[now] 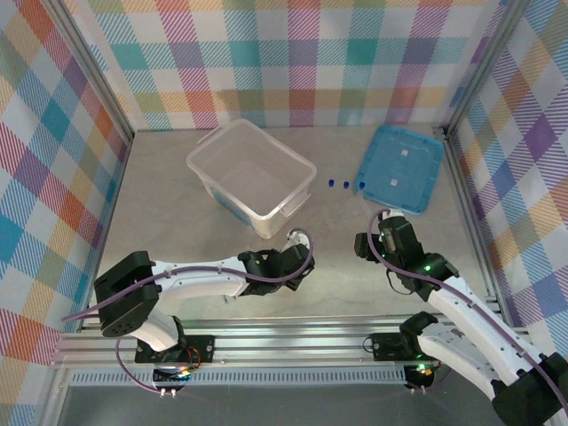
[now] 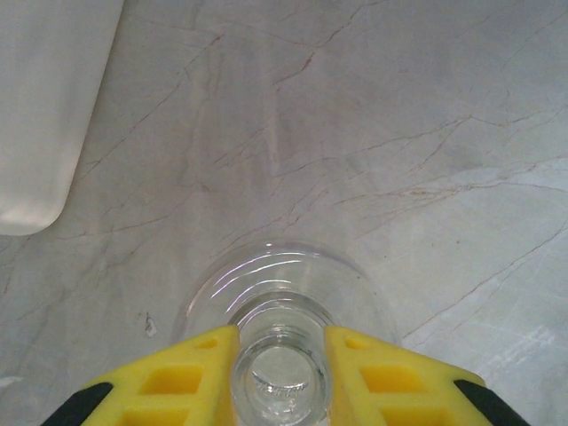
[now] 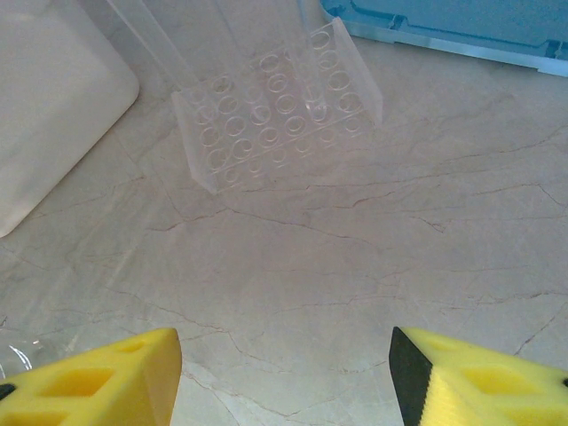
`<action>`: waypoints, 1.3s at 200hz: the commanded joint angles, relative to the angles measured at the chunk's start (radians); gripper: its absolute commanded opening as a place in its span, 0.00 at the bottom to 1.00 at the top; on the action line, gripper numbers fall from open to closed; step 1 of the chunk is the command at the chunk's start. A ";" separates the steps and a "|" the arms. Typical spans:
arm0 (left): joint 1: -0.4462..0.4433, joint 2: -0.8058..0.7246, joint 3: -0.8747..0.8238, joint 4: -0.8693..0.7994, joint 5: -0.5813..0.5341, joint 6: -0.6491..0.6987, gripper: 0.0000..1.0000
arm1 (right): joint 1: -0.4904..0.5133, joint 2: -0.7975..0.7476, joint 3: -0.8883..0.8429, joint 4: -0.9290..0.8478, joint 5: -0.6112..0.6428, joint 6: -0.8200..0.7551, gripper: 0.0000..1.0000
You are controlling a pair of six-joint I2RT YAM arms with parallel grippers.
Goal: Organize the chemistry lab equipment
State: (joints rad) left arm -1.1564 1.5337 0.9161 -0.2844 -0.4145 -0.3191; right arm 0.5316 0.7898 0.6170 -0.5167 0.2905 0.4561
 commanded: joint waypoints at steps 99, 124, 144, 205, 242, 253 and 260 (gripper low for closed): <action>-0.011 0.042 0.033 -0.002 0.018 0.022 0.16 | 0.007 -0.005 0.009 -0.002 0.013 -0.008 0.65; -0.008 0.035 0.040 0.015 0.020 0.022 0.14 | 0.007 -0.006 0.009 -0.002 0.013 -0.007 0.65; 0.000 0.029 0.045 0.031 0.030 0.023 0.13 | 0.007 -0.007 0.009 -0.004 0.013 -0.008 0.65; 0.021 0.014 0.091 0.017 0.057 0.039 0.11 | 0.006 -0.014 0.009 -0.009 0.012 -0.005 0.65; 0.027 0.010 0.121 -0.024 0.064 0.044 0.09 | 0.007 -0.015 0.009 -0.007 0.013 -0.004 0.65; 0.030 0.005 0.125 -0.031 0.063 0.046 0.09 | 0.008 -0.014 0.008 -0.008 0.013 -0.004 0.65; 0.033 0.004 0.131 -0.038 0.064 0.048 0.09 | 0.007 -0.014 0.008 -0.008 0.013 -0.004 0.65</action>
State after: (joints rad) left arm -1.1385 1.5551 1.0046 -0.2878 -0.3519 -0.2909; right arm 0.5316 0.7898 0.6170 -0.5175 0.2909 0.4561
